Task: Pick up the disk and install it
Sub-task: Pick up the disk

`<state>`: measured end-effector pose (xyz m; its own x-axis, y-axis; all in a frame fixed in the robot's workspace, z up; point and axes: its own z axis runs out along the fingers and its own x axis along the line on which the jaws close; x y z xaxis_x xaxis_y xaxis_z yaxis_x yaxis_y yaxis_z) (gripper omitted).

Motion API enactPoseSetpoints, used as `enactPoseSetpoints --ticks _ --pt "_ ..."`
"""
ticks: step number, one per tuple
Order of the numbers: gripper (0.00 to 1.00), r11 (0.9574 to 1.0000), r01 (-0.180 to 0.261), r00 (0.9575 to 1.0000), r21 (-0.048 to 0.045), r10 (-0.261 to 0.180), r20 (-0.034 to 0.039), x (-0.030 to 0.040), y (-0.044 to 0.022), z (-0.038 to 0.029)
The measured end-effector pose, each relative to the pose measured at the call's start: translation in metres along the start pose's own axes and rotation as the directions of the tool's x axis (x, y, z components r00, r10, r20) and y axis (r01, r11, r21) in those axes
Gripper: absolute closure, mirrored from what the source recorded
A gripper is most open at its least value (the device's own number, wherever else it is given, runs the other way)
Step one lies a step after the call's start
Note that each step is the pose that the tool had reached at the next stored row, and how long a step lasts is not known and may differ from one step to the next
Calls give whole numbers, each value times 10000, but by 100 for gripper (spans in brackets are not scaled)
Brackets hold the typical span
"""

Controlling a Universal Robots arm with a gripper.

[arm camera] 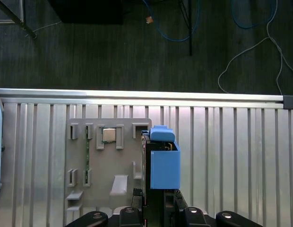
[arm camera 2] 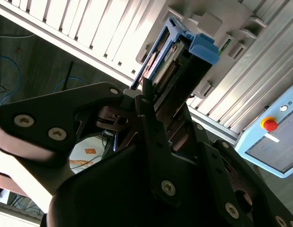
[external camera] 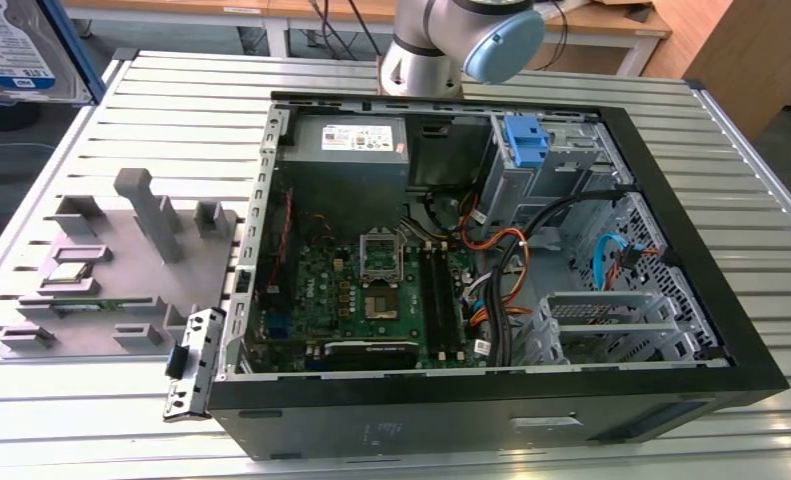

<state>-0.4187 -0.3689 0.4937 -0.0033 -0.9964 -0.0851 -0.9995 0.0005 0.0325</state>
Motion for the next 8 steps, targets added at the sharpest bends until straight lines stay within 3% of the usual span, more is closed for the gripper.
enactPoseSetpoints --ticks 8 --pt "65 10000 1 10000 0 -1 51 -2 1 -18"
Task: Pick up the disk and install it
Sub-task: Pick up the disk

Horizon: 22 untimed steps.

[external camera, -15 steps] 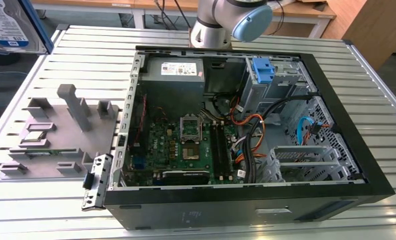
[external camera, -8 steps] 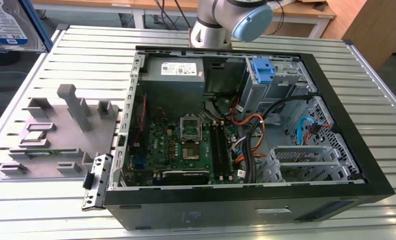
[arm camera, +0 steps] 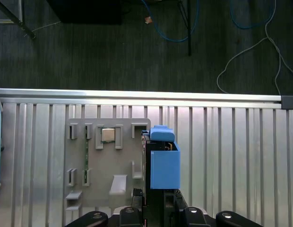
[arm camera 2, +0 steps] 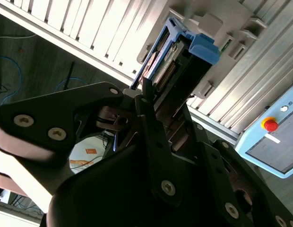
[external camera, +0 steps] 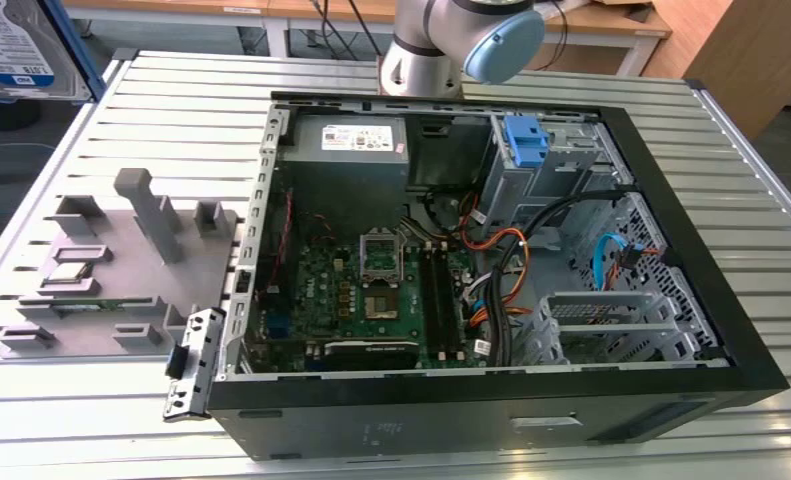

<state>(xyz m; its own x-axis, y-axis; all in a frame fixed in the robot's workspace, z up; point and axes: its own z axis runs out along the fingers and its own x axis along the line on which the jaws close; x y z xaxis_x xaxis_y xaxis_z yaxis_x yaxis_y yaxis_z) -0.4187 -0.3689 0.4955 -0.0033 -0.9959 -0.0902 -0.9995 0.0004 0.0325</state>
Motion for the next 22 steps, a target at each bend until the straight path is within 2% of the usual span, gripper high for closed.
enactPoseSetpoints --ticks 7,22 --pt "65 10000 1 10000 -1 -1 32 0 0 -2" --pt "65 10000 1 10000 -1 -1 52 -7 3 -76"
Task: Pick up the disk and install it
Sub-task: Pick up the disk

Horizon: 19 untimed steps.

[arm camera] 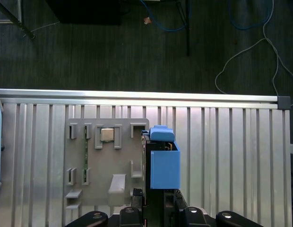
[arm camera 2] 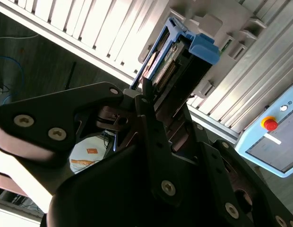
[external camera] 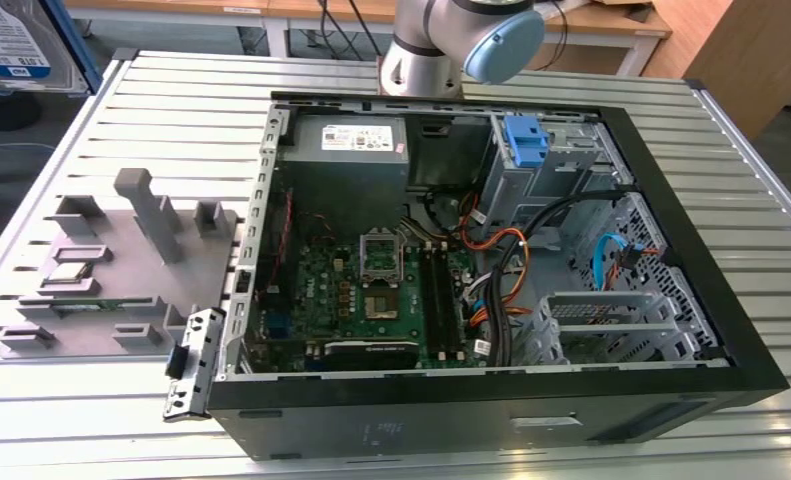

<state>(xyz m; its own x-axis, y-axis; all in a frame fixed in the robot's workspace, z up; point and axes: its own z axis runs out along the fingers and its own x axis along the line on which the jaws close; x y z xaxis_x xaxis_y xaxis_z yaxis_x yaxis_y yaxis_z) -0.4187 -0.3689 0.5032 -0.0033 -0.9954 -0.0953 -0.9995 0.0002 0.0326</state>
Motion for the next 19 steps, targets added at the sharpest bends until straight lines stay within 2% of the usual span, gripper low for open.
enactPoseSetpoints --ticks 14,19 --pt "65 10000 0 10000 -1 0 -1 -2 1 -23" --pt "65 10000 0 10000 0 0 1 -7 2 -67"
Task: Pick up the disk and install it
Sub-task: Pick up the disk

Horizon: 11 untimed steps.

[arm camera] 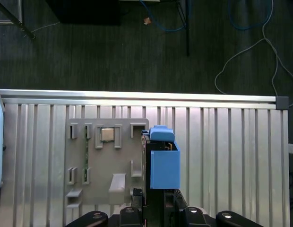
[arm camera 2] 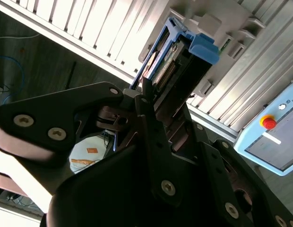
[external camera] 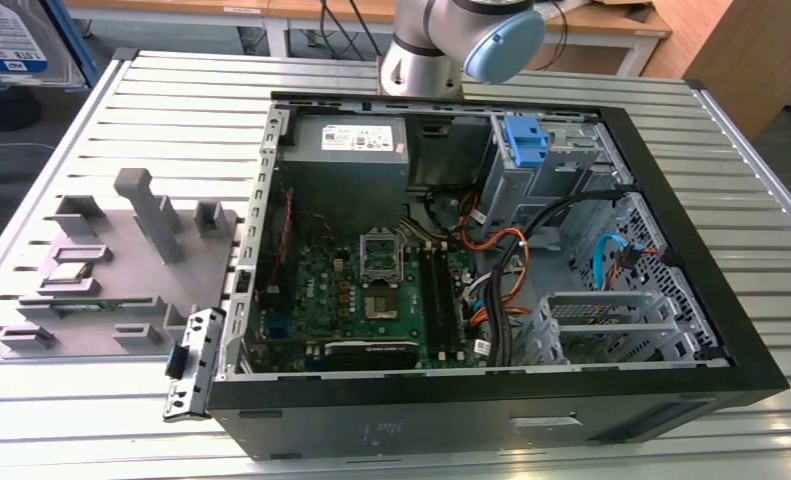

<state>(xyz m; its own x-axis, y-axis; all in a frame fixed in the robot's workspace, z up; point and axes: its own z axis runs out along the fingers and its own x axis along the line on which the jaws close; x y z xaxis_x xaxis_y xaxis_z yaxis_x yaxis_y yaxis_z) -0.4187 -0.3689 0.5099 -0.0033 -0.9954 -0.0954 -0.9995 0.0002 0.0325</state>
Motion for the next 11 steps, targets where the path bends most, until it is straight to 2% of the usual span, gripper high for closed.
enactPoseSetpoints --ticks 7,11 --pt "65 10000 1 10000 1 -1 0 -2 -3 -20" --pt "65 10000 1 10000 1 -1 1 -2 -59 -21"
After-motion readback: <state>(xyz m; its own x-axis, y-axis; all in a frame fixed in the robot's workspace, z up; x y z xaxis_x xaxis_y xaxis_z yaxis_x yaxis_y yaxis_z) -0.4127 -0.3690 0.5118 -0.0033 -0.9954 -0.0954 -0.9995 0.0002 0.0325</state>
